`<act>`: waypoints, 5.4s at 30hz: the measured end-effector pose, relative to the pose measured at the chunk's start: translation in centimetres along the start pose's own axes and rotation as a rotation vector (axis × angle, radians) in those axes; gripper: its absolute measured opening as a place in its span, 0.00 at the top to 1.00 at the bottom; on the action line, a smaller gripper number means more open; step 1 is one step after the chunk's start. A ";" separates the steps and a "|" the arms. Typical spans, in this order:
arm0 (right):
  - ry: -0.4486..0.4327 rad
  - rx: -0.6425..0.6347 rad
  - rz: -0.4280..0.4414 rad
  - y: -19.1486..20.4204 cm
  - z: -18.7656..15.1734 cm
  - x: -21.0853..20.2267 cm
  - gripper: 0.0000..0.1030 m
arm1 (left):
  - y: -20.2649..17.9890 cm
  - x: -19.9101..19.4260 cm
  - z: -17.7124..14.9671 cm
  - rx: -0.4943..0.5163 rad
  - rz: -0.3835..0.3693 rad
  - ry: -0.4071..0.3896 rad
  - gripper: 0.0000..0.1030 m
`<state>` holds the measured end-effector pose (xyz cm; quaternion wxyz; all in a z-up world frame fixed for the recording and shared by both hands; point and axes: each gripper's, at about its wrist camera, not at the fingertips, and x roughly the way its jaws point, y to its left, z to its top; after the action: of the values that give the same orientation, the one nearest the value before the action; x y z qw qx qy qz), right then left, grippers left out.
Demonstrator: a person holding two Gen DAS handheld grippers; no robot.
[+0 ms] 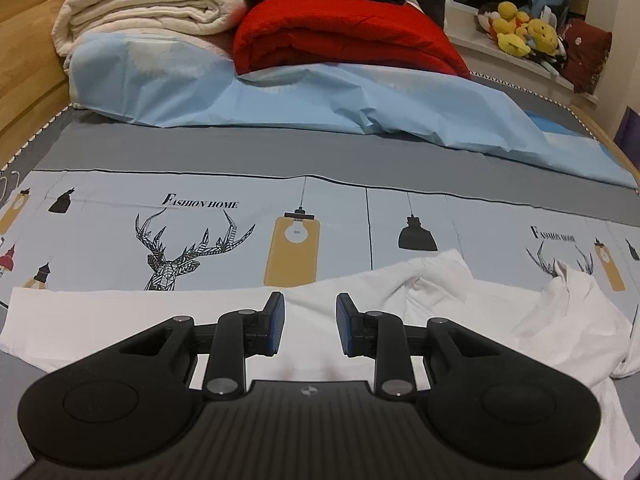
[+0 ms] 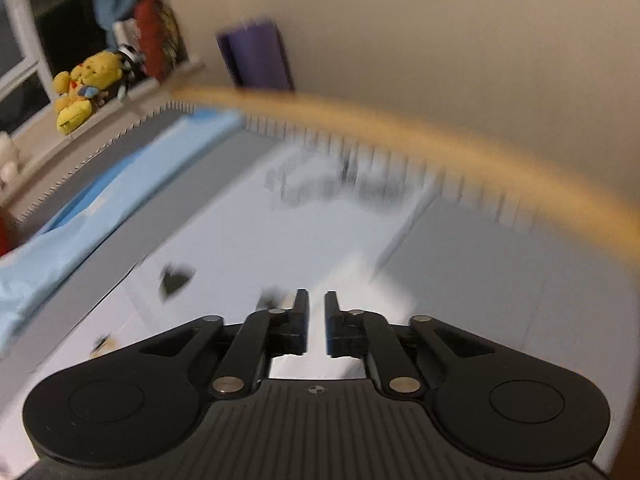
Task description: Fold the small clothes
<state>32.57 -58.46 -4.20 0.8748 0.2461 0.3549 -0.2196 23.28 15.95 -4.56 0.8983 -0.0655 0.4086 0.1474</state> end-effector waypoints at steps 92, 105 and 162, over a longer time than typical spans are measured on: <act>0.549 -0.956 0.284 5.2 -28.3 -13.8 0.59 | -4.1 -7.9 -24.0 0.693 -0.374 0.515 0.77; 0.141 -0.674 0.372 12.5 -20.5 -10.9 0.61 | -2.7 -3.1 -8.7 0.249 -0.332 0.202 0.74; 0.161 -0.852 0.222 25.0 -22.8 4.9 0.49 | -4.8 14.3 -2.4 0.351 -0.232 0.143 0.61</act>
<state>38.01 -26.55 -15.20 0.8860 -0.0834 0.4521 0.0612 31.94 13.87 -16.95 0.8756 0.0348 0.4805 -0.0352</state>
